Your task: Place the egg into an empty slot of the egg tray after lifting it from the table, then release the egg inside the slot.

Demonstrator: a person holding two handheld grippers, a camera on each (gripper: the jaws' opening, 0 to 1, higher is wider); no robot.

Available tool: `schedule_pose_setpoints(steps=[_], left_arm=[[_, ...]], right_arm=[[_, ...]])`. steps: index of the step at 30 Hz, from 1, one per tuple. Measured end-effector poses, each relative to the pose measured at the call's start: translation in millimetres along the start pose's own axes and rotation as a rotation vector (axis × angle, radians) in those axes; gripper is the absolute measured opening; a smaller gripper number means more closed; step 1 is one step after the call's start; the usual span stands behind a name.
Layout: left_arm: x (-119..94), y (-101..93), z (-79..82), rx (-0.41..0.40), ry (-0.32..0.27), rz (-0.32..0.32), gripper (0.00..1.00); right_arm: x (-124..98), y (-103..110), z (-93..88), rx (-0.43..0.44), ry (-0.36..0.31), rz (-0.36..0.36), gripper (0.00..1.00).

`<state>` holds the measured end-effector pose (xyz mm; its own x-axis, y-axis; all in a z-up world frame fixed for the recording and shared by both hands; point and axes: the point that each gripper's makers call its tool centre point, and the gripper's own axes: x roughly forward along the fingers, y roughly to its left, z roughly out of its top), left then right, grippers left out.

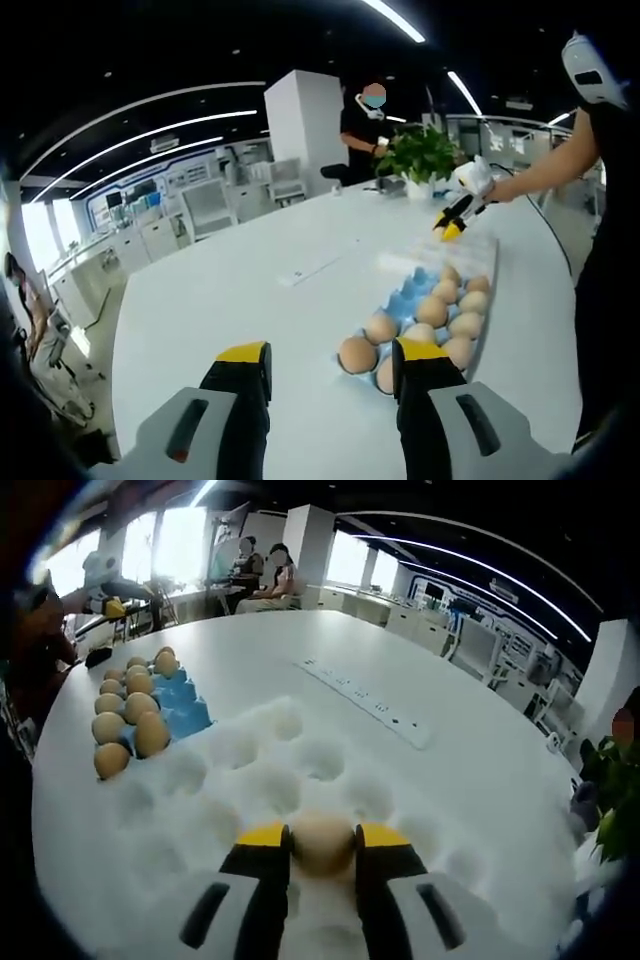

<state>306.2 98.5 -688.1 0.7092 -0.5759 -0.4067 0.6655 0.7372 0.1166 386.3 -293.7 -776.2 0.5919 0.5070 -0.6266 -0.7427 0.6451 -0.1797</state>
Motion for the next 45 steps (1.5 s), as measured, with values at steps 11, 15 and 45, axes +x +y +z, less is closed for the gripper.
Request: schedule_pose_setpoints(steps=[11,15,45], left_arm=[[0,-2.6,-2.7,-0.003,0.003,-0.004,0.49],[1,-2.8,-2.8,-0.004,0.002,-0.004,0.49],[0,-1.0,-4.6,-0.012,-0.003,0.002,0.49]], right_arm=[[-14,8,32.9,0.007,-0.088,0.024,0.25],[-10,17,42.9,-0.020,-0.104,0.046,0.25],[44,119,116.8,-0.135,-0.195,0.301,0.26]])
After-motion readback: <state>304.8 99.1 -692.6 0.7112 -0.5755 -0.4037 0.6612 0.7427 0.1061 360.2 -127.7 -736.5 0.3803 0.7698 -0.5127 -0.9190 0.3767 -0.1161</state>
